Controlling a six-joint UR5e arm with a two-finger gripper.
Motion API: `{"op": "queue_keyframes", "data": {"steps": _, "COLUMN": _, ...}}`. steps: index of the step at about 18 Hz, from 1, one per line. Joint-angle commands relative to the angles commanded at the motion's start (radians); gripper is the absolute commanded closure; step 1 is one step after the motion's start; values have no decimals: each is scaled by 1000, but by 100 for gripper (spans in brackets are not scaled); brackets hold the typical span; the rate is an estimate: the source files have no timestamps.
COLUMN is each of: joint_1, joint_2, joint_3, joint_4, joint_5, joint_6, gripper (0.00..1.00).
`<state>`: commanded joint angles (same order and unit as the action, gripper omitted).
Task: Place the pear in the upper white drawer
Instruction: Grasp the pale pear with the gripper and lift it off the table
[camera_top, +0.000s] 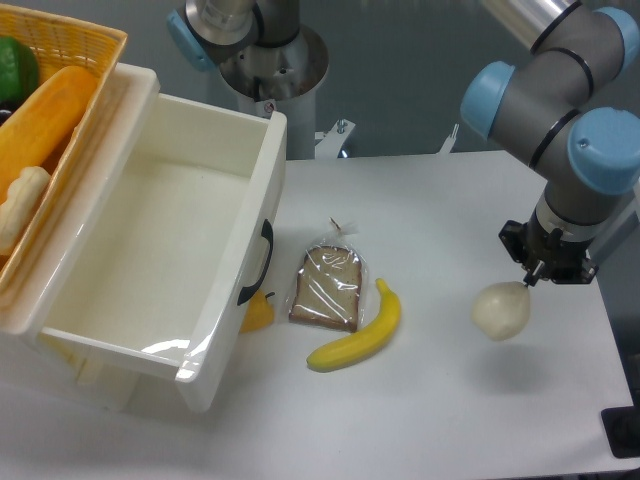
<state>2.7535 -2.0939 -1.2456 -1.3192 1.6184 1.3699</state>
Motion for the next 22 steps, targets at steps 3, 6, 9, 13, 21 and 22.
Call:
{"op": "queue_keyframes", "data": {"steps": 3, "joint_1": 0, "joint_2": 0, "joint_3": -3, "joint_4": -2, "joint_5": 0, "joint_6": -3, "gripper": 100}}
{"op": "queue_keyframes", "data": {"steps": 6, "joint_1": -9, "joint_2": -12, "joint_3": -2, "joint_4": -2, "joint_5": 5, "joint_6": -43, "gripper": 100}}
{"op": "queue_keyframes", "data": {"steps": 9, "joint_1": -21, "joint_2": -18, "joint_3": 0, "joint_4": 0, "joint_5": 9, "joint_6": -77, "gripper": 100}}
{"op": "queue_keyframes", "data": {"steps": 13, "joint_1": -58, "joint_2": 0, "joint_3": -20, "joint_4": -20, "joint_5": 2, "joint_6": -92, "gripper": 100}}
{"op": "queue_keyframes", "data": {"steps": 21, "joint_1": -97, "joint_2": 175, "joint_3": -80, "joint_4": -169, "joint_5": -142, "joint_6": -184, "gripper": 100}}
{"op": "queue_keyframes", "data": {"steps": 22, "joint_1": -98, "joint_2": 193, "joint_3": -83, "joint_4": -172, "joint_5": -156, "joint_6": -221, "gripper": 100}}
